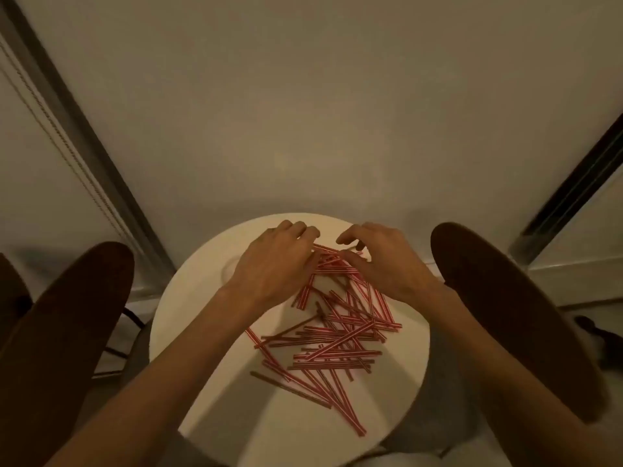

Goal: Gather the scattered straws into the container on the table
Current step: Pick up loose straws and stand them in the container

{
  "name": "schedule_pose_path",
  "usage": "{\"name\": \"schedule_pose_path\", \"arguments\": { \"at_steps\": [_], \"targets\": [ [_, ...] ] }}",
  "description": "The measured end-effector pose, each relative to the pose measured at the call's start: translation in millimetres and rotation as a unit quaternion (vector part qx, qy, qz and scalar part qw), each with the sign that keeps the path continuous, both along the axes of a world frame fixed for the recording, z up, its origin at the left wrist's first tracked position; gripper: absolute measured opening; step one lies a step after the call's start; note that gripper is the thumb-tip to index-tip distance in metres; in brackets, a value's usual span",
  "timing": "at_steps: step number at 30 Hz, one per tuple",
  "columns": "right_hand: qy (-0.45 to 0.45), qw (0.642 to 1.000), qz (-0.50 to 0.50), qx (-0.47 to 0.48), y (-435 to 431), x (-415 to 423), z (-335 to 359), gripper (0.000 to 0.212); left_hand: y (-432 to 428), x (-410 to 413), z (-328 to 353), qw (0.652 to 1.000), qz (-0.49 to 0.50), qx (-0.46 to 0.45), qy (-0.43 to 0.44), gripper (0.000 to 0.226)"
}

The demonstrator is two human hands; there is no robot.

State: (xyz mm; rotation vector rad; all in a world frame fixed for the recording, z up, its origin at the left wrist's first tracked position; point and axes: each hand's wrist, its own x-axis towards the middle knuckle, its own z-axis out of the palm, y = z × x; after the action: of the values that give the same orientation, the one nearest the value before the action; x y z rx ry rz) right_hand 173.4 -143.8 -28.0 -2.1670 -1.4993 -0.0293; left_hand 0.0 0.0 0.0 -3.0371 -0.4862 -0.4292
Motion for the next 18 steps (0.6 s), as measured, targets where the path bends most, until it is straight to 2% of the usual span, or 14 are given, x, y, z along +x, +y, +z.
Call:
{"name": "schedule_pose_path", "arguments": {
  "at_steps": [4,11,15,18],
  "targets": [
    [-0.041,0.997,-0.004,-0.067,14.9,8.9,-16.9,0.036,-7.2,12.4,-31.0,0.999,-0.012,0.001,0.033,0.038],
    [-0.085,0.987,0.013,-0.133,39.0,24.6,-39.1,0.053,-9.9,31.7,-69.1,0.997,0.025,-0.044,0.066,0.073],
    [-0.088,0.986,0.037,-0.14,49.6,33.1,-44.2,0.052,-9.7,41.6,-78.3,0.994,0.056,-0.054,0.075,0.089],
    [-0.079,0.986,0.046,-0.138,54.7,38.2,-46.3,0.046,-9.5,49.4,-81.9,0.994,0.066,-0.05,0.069,0.087]
  ]
}}
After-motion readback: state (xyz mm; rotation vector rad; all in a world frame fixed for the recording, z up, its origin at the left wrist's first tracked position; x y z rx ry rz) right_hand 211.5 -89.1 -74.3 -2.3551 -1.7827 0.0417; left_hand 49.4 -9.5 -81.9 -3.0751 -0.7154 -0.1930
